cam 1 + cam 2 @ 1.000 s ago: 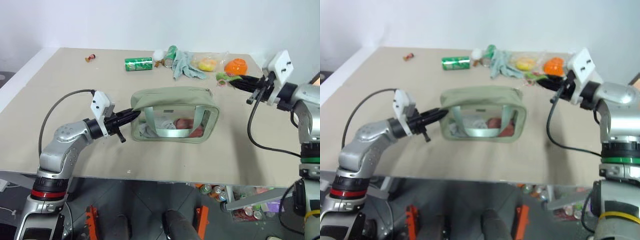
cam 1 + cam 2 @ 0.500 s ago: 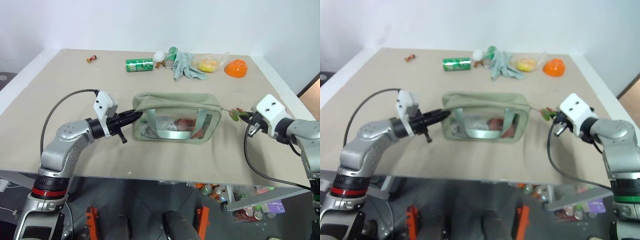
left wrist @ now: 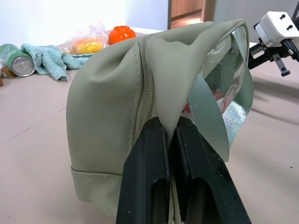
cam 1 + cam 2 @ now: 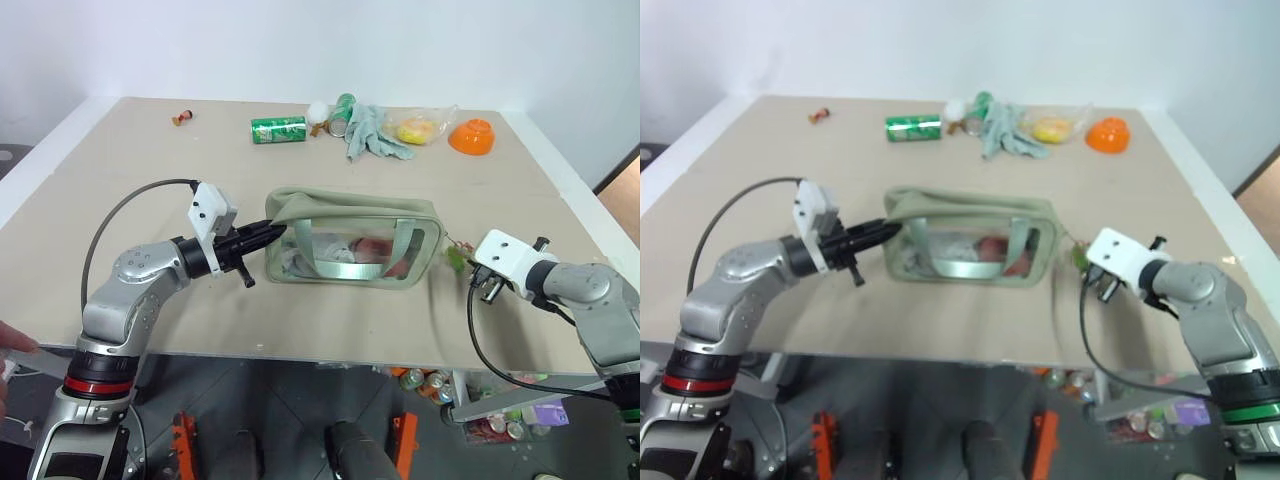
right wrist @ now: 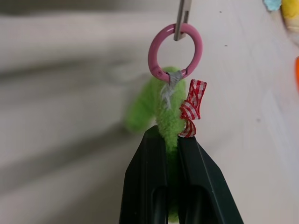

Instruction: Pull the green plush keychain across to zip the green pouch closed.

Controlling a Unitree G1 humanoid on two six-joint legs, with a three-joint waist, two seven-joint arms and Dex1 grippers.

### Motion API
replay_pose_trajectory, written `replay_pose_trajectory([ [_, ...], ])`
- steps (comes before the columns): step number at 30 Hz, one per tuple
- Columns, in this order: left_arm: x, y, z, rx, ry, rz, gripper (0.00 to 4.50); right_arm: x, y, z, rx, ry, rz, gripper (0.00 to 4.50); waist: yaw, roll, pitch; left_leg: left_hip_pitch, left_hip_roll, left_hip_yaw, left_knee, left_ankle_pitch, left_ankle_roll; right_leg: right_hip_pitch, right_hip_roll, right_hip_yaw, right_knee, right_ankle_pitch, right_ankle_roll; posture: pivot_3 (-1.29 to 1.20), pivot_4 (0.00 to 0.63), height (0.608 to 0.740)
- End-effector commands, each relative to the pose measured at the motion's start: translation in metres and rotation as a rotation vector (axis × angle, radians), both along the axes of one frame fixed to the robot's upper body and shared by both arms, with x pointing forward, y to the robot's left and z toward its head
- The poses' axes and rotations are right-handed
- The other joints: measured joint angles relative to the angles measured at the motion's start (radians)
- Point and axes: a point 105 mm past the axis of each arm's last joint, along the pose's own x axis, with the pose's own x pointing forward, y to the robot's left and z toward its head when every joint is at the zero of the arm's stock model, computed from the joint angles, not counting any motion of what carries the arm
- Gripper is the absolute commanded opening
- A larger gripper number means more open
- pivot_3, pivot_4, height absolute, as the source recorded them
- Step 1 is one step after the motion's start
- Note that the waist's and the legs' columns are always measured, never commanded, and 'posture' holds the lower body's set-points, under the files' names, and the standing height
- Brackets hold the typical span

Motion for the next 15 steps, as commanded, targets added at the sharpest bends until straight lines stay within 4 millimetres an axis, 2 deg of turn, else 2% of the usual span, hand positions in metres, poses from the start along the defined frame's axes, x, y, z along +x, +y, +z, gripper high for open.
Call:
replay_pose_trajectory([
  [1,0.002,0.004,-0.003,0.002,0.011,0.031,0.00,0.009,0.017,0.010,0.218,-0.064,-0.027,0.05,-0.001,-0.002,-0.001,0.000,0.000,0.000,0.000,0.000,0.000,0.000,0.000,0.000,0.000,0.000,0.000,0.00,0.150,0.740],
  [3,0.002,0.002,-0.003,0.002,0.011,0.026,0.00,0.015,0.035,0.022,0.416,-0.099,-0.015,0.05,-0.005,-0.002,0.000,0.001,0.002,0.000,0.000,0.000,0.000,0.001,0.001,0.000,-0.001,0.002,-0.001,0.00,0.150,0.740],
  [6,0.001,0.001,-0.004,0.002,0.020,0.018,0.00,0.016,0.050,0.037,0.596,-0.116,0.006,0.05,-0.003,0.001,0.001,0.000,0.001,-0.001,0.000,0.000,0.000,0.001,0.001,0.000,-0.001,0.004,0.002,0.00,0.150,0.740],
  [8,0.000,0.001,-0.001,-0.011,0.020,0.004,0.00,0.014,0.060,0.045,0.679,-0.110,0.061,0.73,-0.001,0.001,0.001,0.000,0.001,-0.001,0.001,0.000,0.000,0.001,0.001,0.000,-0.001,0.004,0.002,0.00,0.150,0.740],
  [11,-0.001,0.002,0.003,-0.017,0.003,-0.006,1.04,0.005,0.066,0.043,0.697,-0.069,0.131,1.74,0.000,0.000,0.001,-0.001,0.001,-0.001,0.000,0.000,0.000,0.001,0.001,-0.001,-0.002,0.004,0.004,0.00,0.150,0.740],
  [15,0.002,0.006,0.010,-0.025,-0.014,0.006,2.37,0.000,0.062,0.043,0.675,-0.073,0.149,3.07,0.000,0.000,0.001,-0.002,0.001,-0.002,-0.001,-0.001,0.001,0.000,0.001,-0.002,-0.003,0.003,0.005,0.00,0.150,0.740],
])
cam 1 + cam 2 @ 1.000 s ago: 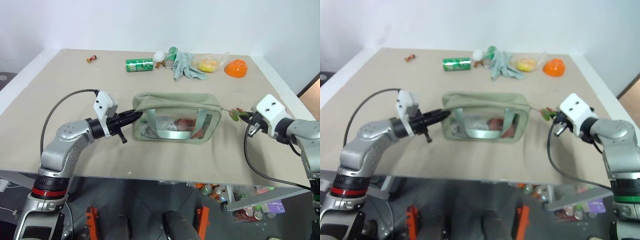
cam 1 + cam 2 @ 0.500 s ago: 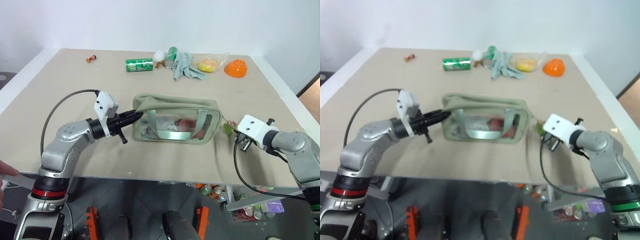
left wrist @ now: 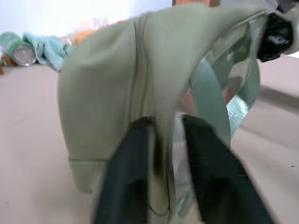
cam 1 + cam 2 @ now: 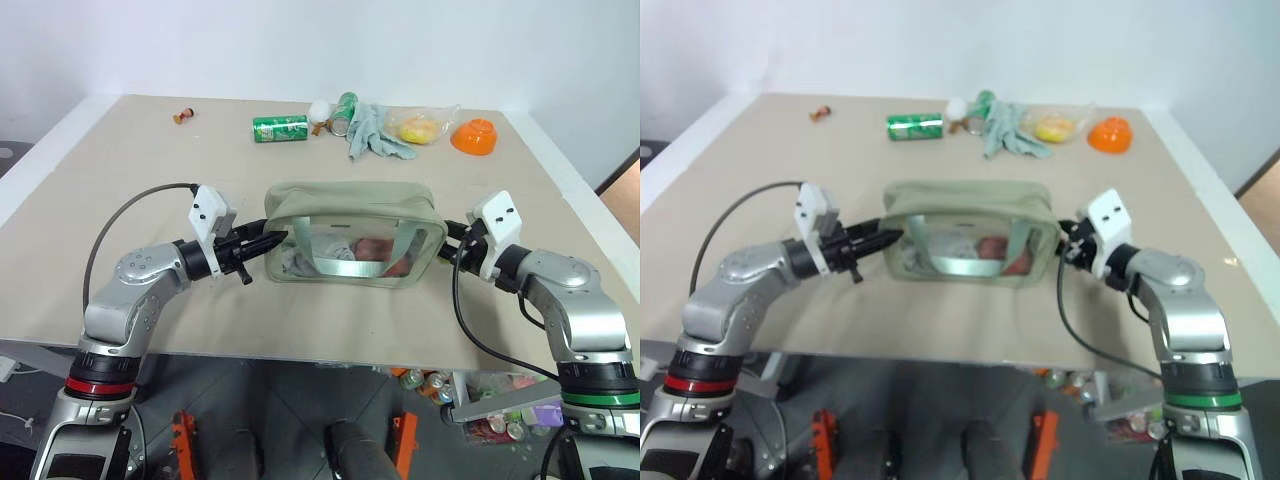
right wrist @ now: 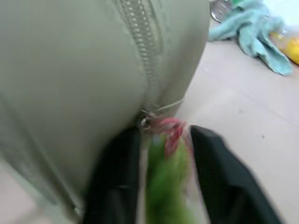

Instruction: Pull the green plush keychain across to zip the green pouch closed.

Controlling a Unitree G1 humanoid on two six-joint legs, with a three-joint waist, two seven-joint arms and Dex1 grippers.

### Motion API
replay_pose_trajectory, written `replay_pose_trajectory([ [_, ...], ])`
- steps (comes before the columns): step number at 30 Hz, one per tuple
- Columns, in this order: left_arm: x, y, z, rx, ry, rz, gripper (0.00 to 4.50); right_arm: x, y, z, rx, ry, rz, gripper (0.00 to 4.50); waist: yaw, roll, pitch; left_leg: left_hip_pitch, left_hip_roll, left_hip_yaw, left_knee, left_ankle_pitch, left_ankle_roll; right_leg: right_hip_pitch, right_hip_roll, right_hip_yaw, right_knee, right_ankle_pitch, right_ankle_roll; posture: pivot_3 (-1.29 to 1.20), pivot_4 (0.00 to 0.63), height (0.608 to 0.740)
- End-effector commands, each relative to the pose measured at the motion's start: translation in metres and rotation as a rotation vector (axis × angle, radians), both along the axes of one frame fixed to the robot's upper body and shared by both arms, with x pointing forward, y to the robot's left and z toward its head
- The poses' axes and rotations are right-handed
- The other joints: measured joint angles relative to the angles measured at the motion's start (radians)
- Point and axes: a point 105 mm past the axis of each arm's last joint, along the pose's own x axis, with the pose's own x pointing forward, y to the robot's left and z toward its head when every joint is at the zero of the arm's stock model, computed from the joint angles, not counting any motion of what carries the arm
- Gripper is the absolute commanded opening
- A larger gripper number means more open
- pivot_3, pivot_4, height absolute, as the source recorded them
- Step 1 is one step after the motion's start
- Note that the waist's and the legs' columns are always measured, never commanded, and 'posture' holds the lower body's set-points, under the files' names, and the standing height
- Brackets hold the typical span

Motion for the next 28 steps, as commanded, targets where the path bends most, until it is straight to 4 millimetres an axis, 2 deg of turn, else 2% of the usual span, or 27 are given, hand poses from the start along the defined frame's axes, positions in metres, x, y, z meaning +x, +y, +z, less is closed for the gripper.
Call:
replay_pose_trajectory([
  [1,0.002,0.008,0.018,-0.009,-0.062,0.016,2.69,-0.006,-0.005,0.016,-0.039,-0.082,0.017,3.42,0.000,0.000,0.000,0.000,0.000,0.000,-0.001,0.000,0.000,0.000,0.000,0.000,0.000,0.000,0.000,0.00,0.150,0.740],
  [3,0.006,0.017,0.027,-0.027,-0.082,0.052,3.33,-0.012,-0.015,0.013,-0.059,-0.078,0.015,4.06,0.000,0.000,0.000,0.000,0.000,0.000,-0.002,0.000,0.000,-0.001,0.000,0.000,0.000,0.000,0.000,0.00,0.150,0.740],
  [4,0.007,0.022,0.030,-0.036,-0.086,0.067,3.80,-0.015,-0.019,0.014,-0.055,-0.077,0.018,4.49,-0.001,0.000,0.000,0.000,0.000,0.000,-0.003,0.000,0.000,-0.001,0.000,0.000,0.000,0.000,0.000,0.00,0.150,0.740],
  [6,0.010,0.031,0.033,-0.045,-0.092,0.095,4.41,-0.020,-0.023,0.015,-0.039,-0.068,0.032,4.50,-0.002,0.000,0.000,0.001,0.000,0.000,-0.004,0.000,0.000,-0.001,0.000,0.000,0.000,-0.001,0.000,0.00,0.150,0.740],
  [11,0.012,0.039,0.032,-0.025,-0.100,0.117,4.46,-0.028,-0.041,0.027,-0.048,-0.082,0.021,4.50,-0.001,0.000,0.000,0.001,0.000,0.000,-0.004,0.000,0.000,-0.001,0.000,0.000,0.000,-0.001,0.000,0.00,0.150,0.740],
  [17,0.004,0.055,0.029,-0.040,-0.088,0.162,4.46,-0.051,-0.044,0.034,-0.047,-0.052,0.078,4.50,-0.002,0.000,0.000,0.001,-0.001,0.000,-0.005,0.000,0.000,-0.001,-0.001,0.000,0.000,-0.001,0.001,0.00,0.150,0.740],
  [22,-0.004,0.082,0.014,0.024,-0.097,0.294,4.46,-0.069,-0.028,0.032,-0.009,-0.014,0.104,4.50,-0.003,0.000,0.000,0.003,0.000,0.000,-0.007,0.000,0.000,-0.001,0.000,0.000,0.000,-0.002,0.000,0.00,0.150,0.740],
  [24,-0.011,0.084,-0.004,0.102,-0.069,0.321,4.46,-0.076,-0.012,0.030,0.039,-0.006,0.138,4.50,-0.002,0.000,0.000,0.003,0.000,0.000,-0.007,0.000,0.000,-0.001,0.000,0.000,0.000,-0.002,-0.001,0.00,0.150,0.740],
  [28,-0.021,0.076,-0.026,0.149,-0.022,0.324,4.46,-0.079,0.003,0.024,0.089,-0.003,0.148,4.50,-0.001,0.000,0.000,0.002,0.000,0.000,-0.007,0.000,0.000,-0.001,-0.001,0.000,0.000,-0.002,-0.002,0.00,0.150,0.740],
])
